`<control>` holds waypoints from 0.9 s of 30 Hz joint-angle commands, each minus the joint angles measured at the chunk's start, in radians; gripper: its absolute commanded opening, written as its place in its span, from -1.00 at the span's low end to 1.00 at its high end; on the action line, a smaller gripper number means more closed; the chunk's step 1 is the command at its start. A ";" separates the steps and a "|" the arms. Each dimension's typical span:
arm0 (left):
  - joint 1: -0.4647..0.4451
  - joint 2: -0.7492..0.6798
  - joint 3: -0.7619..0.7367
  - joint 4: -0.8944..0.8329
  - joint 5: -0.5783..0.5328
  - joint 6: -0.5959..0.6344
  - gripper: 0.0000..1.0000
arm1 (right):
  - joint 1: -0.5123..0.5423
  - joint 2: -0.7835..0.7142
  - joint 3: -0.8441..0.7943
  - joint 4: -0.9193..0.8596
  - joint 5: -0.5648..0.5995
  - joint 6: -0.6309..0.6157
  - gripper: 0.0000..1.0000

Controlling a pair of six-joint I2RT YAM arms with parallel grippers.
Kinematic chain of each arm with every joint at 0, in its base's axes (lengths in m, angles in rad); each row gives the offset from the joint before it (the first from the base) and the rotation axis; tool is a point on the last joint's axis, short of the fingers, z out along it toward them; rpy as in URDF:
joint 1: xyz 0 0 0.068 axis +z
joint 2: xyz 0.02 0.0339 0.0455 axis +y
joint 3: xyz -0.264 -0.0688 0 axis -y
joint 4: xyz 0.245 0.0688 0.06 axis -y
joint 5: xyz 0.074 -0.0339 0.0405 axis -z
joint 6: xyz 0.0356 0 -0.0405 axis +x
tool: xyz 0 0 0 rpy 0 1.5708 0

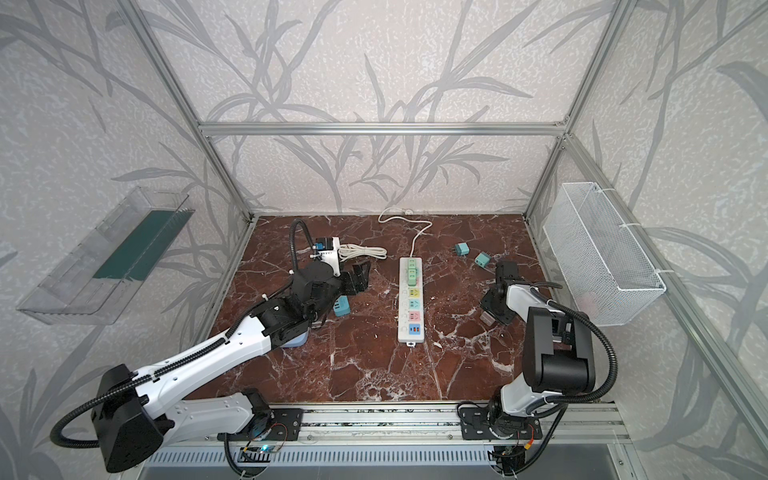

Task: Insert the plug
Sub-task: 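Carry the pink adapter nearer the robot and set it down with the right gripper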

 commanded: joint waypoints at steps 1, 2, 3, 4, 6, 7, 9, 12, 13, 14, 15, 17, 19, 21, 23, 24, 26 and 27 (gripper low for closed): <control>0.005 -0.023 -0.016 0.014 -0.017 -0.001 0.67 | 0.028 -0.038 -0.038 -0.022 -0.040 -0.010 -0.28; 0.005 -0.023 -0.016 0.015 -0.019 0.000 0.67 | 0.051 -0.051 -0.042 -0.028 -0.045 -0.039 -0.29; 0.004 -0.023 -0.016 0.016 -0.019 0.000 0.67 | 0.077 -0.062 -0.044 -0.039 -0.036 -0.040 -0.30; 0.005 -0.021 -0.015 0.016 -0.017 -0.001 0.67 | 0.116 -0.074 -0.051 -0.045 -0.022 -0.034 -0.30; 0.005 -0.019 -0.016 0.015 -0.014 -0.002 0.67 | 0.202 -0.089 -0.063 -0.058 0.006 -0.024 -0.32; 0.004 -0.018 -0.016 0.016 -0.013 -0.004 0.67 | 0.255 -0.093 -0.072 -0.059 0.022 0.017 -0.32; 0.005 -0.014 -0.016 0.016 -0.011 -0.003 0.67 | 0.336 -0.094 -0.079 -0.070 0.045 0.063 -0.32; 0.006 -0.007 -0.015 0.016 -0.017 0.003 0.66 | 0.427 -0.115 -0.092 -0.067 0.060 0.110 -0.32; 0.006 -0.006 -0.016 0.015 -0.020 0.008 0.66 | 0.454 -0.125 -0.098 -0.062 0.066 0.123 -0.33; 0.005 -0.005 -0.016 0.018 -0.023 0.012 0.66 | 0.477 -0.129 -0.105 -0.058 0.061 0.138 -0.33; 0.006 -0.002 -0.018 0.017 -0.025 0.013 0.65 | 0.494 -0.130 -0.103 -0.064 0.061 0.147 -0.32; 0.006 -0.002 -0.016 0.018 -0.029 0.018 0.66 | 0.518 -0.128 -0.107 -0.066 0.073 0.160 -0.28; 0.005 0.000 -0.018 0.019 -0.031 0.018 0.65 | 0.520 -0.118 -0.109 -0.058 0.048 0.160 -0.12; 0.006 0.003 -0.017 0.019 -0.030 0.021 0.65 | 0.522 -0.111 -0.105 -0.066 0.034 0.150 0.08; 0.005 0.007 -0.017 0.019 -0.033 0.026 0.65 | 0.521 -0.119 -0.107 -0.070 0.016 0.144 0.27; 0.005 0.008 -0.016 0.019 -0.035 0.032 0.65 | 0.521 -0.125 -0.107 -0.074 0.004 0.142 0.34; 0.005 0.012 -0.017 0.019 -0.045 0.039 0.65 | 0.521 -0.143 -0.114 -0.080 -0.032 0.143 0.42; 0.005 0.013 -0.016 0.019 -0.044 0.040 0.65 | 0.521 -0.152 -0.120 -0.079 -0.047 0.146 0.43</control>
